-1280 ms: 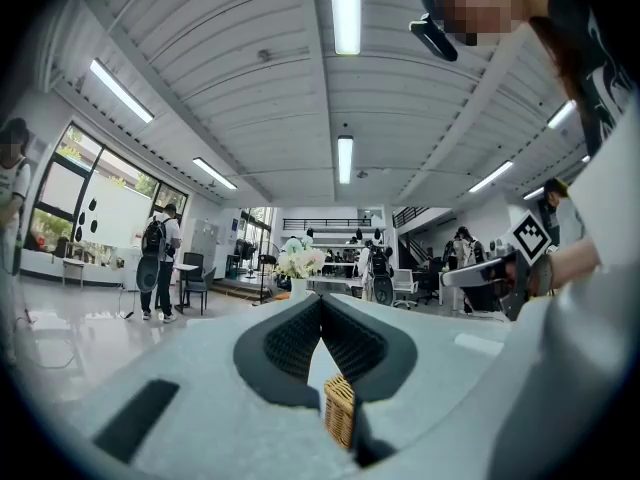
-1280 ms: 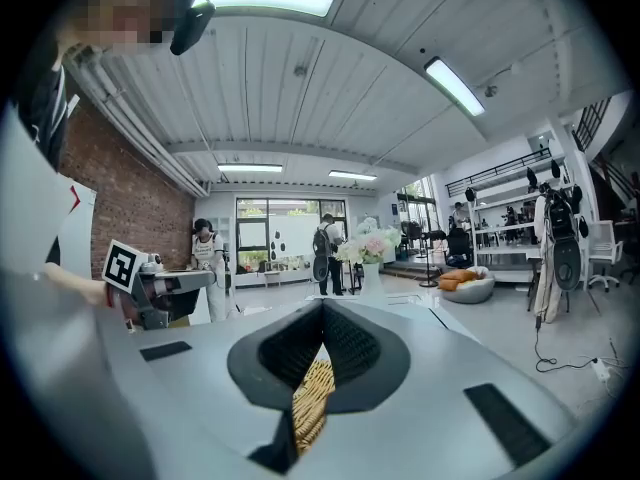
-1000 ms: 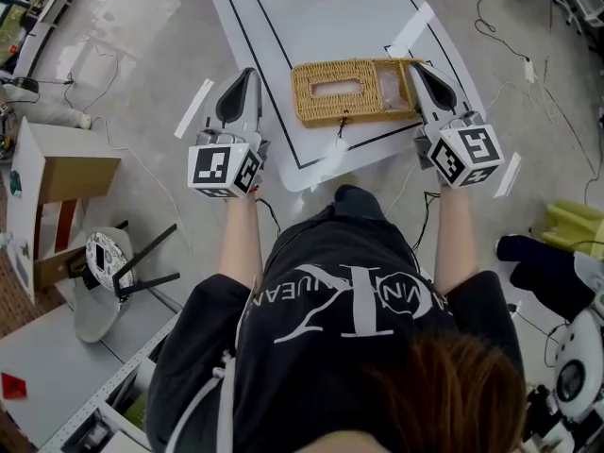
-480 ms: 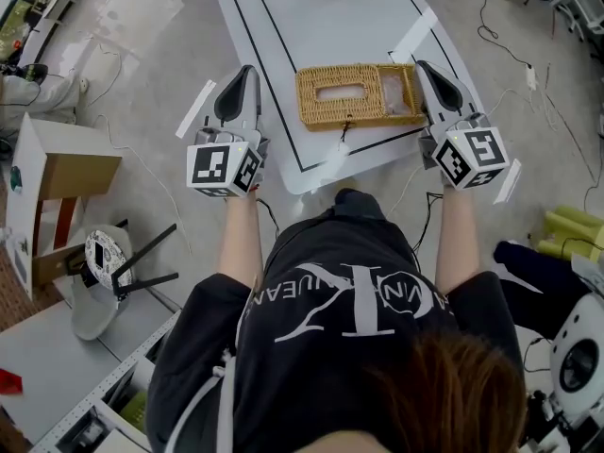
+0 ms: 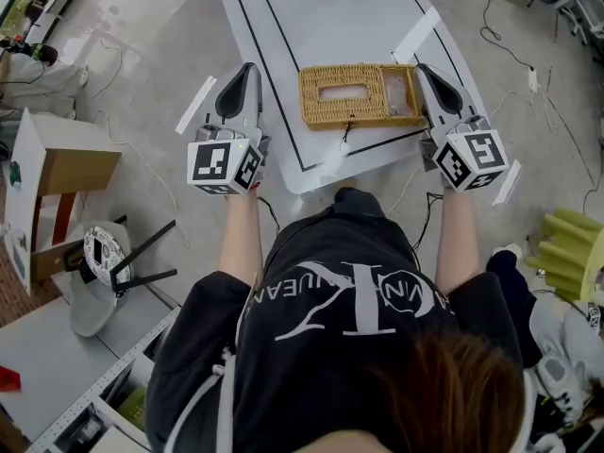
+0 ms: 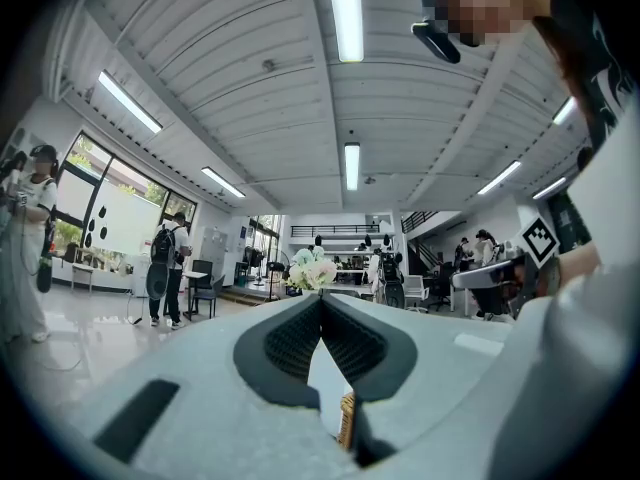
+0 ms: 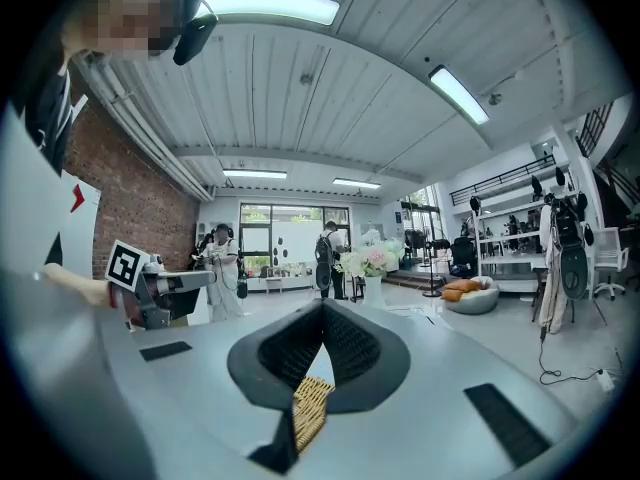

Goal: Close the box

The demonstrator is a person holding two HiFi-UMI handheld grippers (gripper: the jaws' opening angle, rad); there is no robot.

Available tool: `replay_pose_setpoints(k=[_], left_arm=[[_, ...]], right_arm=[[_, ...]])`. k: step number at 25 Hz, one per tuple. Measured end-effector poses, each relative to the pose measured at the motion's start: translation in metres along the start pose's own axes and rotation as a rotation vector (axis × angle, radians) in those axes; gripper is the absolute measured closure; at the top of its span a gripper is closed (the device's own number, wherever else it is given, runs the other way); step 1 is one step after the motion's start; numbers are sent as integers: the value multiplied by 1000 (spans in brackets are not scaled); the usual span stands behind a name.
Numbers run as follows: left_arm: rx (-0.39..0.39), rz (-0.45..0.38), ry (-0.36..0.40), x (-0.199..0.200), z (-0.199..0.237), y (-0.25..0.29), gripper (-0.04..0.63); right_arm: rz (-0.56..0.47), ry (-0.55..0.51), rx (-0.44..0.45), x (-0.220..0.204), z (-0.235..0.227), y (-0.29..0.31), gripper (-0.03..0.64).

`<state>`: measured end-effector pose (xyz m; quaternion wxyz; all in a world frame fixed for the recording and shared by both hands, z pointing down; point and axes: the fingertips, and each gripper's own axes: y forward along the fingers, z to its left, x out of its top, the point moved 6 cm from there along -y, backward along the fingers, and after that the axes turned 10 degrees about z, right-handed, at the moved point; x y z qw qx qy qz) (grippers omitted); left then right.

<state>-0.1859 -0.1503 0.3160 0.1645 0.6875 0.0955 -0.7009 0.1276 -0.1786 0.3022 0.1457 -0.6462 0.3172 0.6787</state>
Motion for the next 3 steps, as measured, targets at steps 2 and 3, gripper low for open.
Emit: replay_pose_setpoints(k=[2, 3], left_arm=[[-1, 0, -1, 0, 0, 0, 588], [-1, 0, -1, -1, 0, 0, 586]], right_arm=[[3, 0, 0, -1, 0, 0, 619], [3, 0, 0, -2, 1, 0, 620]])
